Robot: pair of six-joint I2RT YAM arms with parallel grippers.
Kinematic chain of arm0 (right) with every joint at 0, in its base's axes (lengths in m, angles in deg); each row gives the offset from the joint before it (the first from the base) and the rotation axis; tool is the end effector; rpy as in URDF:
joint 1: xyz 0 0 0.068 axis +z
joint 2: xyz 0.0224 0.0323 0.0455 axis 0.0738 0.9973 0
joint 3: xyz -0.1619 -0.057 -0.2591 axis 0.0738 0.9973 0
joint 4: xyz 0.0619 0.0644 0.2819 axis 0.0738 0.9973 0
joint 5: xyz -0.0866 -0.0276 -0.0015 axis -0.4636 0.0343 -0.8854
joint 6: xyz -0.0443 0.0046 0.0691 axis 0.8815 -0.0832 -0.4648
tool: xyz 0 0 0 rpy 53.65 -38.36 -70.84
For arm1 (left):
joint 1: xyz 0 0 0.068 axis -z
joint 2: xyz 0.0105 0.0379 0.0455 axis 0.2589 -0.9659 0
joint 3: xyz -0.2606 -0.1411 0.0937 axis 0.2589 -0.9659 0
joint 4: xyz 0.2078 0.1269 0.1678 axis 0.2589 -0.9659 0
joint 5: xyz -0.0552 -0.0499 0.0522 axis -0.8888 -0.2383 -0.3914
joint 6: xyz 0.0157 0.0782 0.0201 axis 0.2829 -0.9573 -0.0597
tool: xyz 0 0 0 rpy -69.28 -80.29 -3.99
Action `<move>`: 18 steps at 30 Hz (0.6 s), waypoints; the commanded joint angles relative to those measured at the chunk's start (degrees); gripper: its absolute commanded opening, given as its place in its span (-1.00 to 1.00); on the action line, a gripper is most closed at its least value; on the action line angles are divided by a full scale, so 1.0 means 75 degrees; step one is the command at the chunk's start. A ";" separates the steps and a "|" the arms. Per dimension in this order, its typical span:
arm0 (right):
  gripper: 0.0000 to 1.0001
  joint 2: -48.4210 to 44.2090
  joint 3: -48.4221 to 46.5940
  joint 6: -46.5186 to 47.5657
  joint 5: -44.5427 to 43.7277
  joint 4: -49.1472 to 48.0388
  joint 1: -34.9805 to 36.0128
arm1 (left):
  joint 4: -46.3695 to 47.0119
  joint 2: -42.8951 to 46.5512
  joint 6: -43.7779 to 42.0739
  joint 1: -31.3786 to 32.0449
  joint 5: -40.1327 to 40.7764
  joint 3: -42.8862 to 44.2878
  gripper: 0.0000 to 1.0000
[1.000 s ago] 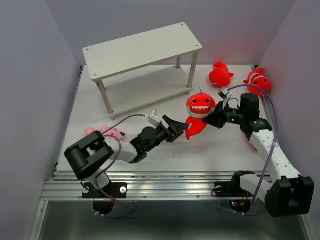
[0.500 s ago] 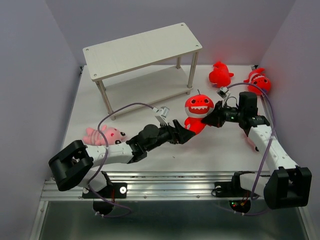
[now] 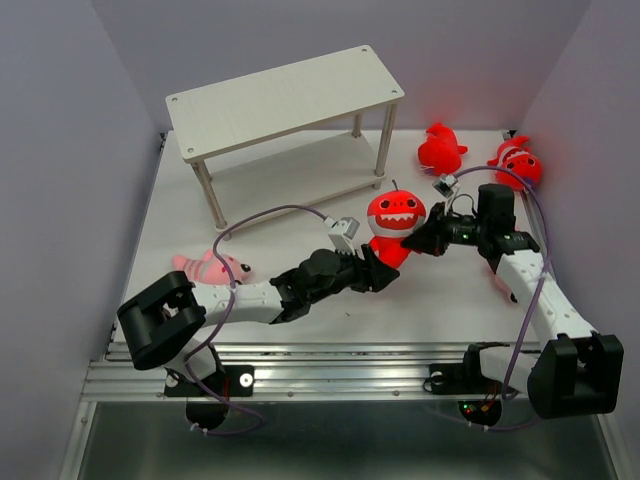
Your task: Place and organize the stuffed toys onto the shelf
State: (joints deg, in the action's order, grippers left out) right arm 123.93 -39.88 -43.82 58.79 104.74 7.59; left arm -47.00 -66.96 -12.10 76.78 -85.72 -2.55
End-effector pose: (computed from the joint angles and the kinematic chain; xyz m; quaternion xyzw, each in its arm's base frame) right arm 0.2633 0.0774 0.2958 -0.2618 0.7622 0.4491 0.3858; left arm 0.1792 -0.3324 0.2466 0.0984 0.7215 -0.5505 0.4082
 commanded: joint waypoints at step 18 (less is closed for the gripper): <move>-0.12 -0.0324 0.0109 0.0442 0.0195 -0.0337 -0.0049 | 0.0992 0.0383 0.0162 0.0130 0.1354 -0.0129 -1.00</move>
State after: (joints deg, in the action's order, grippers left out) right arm 123.49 -39.18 -41.29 60.16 104.50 7.56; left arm -45.10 -66.87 -11.16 77.59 -79.49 -2.74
